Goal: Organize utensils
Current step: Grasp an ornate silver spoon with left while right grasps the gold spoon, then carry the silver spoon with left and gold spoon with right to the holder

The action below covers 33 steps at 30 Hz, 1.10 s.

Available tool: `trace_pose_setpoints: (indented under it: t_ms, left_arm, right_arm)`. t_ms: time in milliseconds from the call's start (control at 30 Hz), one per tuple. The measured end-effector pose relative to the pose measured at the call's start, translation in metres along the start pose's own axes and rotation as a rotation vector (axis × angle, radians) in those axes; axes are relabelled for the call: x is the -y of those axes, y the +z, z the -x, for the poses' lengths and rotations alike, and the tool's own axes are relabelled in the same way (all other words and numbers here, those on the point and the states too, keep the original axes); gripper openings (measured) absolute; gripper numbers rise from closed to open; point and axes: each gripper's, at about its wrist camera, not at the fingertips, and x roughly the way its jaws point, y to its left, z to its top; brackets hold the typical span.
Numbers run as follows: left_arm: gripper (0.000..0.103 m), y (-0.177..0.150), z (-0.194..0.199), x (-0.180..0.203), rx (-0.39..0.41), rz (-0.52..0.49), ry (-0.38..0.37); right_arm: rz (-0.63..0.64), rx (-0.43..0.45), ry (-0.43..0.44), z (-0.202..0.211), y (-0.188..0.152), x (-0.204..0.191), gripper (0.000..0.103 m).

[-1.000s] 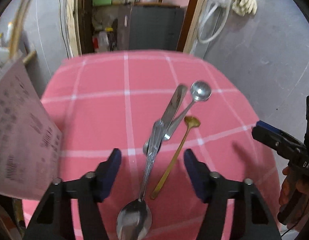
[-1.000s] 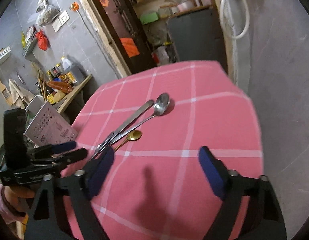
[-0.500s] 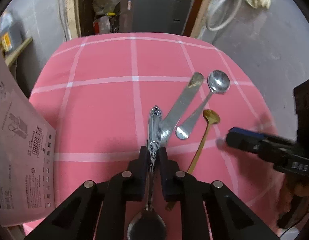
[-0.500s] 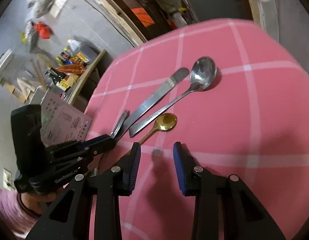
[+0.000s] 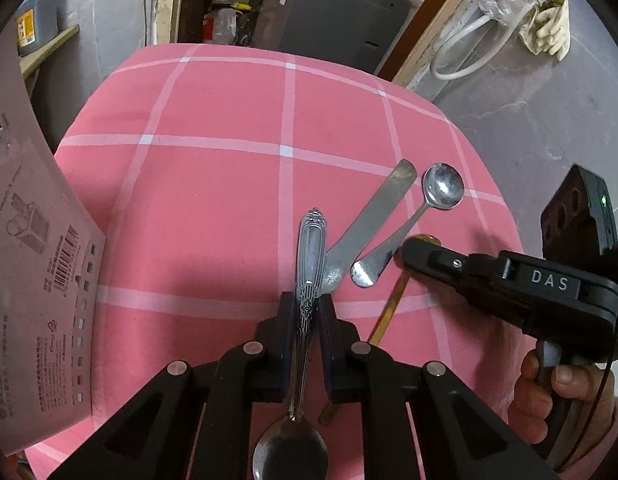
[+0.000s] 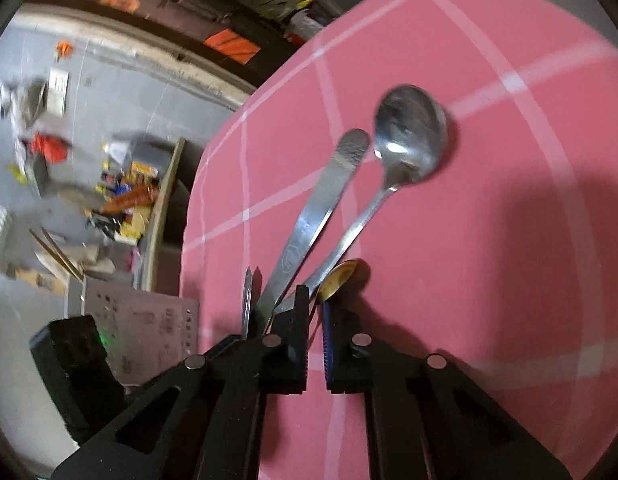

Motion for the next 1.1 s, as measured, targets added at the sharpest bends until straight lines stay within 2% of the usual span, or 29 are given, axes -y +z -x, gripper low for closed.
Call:
trace_pose_setpoints:
  t_ms: [167, 300, 467, 533, 733, 933, 1033, 1100]
  left_arm:
    - [0.011, -0.002, 0.004, -0.001, -0.023, 0.000, -0.007]
    - [0.011, -0.020, 0.013, -0.001, -0.056, 0.020, -0.023]
    - [0.011, -0.051, 0.024, -0.005, -0.134, 0.071, -0.080]
    - [0.011, -0.058, 0.030, -0.005, -0.131, 0.056, -0.084]
    - [0.012, -0.055, 0.025, -0.004, -0.184, 0.016, -0.104]
    - [0.012, -0.045, 0.017, -0.007, -0.236, 0.014, -0.161]
    - [0.011, -0.048, 0.019, -0.006, -0.218, 0.022, -0.149]
    - [0.011, -0.054, 0.025, 0.003, -0.183, -0.035, -0.111]
  right_arm:
    - [0.004, 0.031, -0.002, 0.015, -0.014, -0.001, 0.005]
    - [-0.006, 0.030, -0.009, 0.036, -0.024, 0.011, 0.005]
    - [-0.038, 0.017, 0.000, 0.070, -0.050, 0.029, 0.005]
    - [-0.017, 0.019, -0.027, 0.083, -0.062, 0.028, 0.004]
    - [-0.022, 0.054, -0.039, 0.111, -0.090, 0.028, 0.003]
    - [-0.011, 0.084, -0.049, 0.130, -0.107, 0.029, 0.003]
    - [0.000, 0.108, -0.047, 0.136, -0.112, 0.027, 0.003]
    - [0.005, 0.125, -0.049, 0.142, -0.116, 0.023, 0.003]
